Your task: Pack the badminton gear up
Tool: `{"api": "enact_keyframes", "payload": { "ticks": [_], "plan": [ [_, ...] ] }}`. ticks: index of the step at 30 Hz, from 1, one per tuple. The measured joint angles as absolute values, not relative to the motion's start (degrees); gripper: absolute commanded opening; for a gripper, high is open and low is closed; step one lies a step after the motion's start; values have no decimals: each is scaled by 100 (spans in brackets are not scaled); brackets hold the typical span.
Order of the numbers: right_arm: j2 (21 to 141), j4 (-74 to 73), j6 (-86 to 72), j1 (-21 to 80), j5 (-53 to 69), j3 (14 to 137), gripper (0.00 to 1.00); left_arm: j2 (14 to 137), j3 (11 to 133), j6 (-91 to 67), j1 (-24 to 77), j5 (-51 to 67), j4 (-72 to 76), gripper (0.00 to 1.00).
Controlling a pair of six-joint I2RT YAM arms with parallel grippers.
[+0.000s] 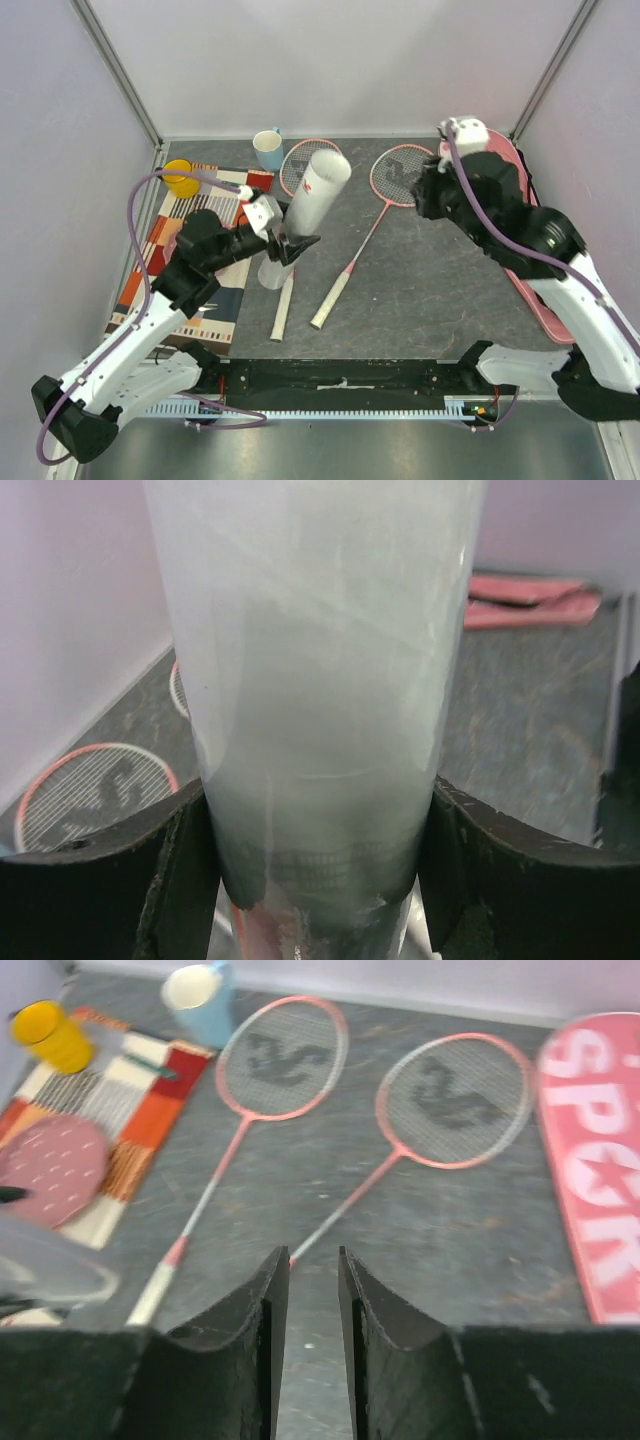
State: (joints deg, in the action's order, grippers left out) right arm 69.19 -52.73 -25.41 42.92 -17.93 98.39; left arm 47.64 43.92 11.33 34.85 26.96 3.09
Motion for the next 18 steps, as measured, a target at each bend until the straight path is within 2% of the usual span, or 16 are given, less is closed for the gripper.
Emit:
{"api": "enact_keyframes", "payload": {
  "ticks": [3, 7, 10, 14, 18],
  "plan": [
    [6211, -5347, -2298, 4248, -2681, 9343, 47, 5148, 5103, 200, 3485, 2891, 346, 28],
    [5859, -5356, -2141, 4248, -2832, 8986, 53, 5452, 5358, -840, 3492, 2952, 506, 28],
    [5953, -5328, -2073, 4248, -2624, 8680, 54, 5824, 5671, -1186, 3492, 2679, 82, 28],
    [6366, -5225, -2051, 4248, -1892, 8252, 54, 6357, 6497, -1157, 3481, 1745, -1160, 30],
    [6624, -5019, -2082, 4252, -1186, 7647, 55, 6576, 6724, -1105, 2829, 1417, -1863, 30]
  ]
}}
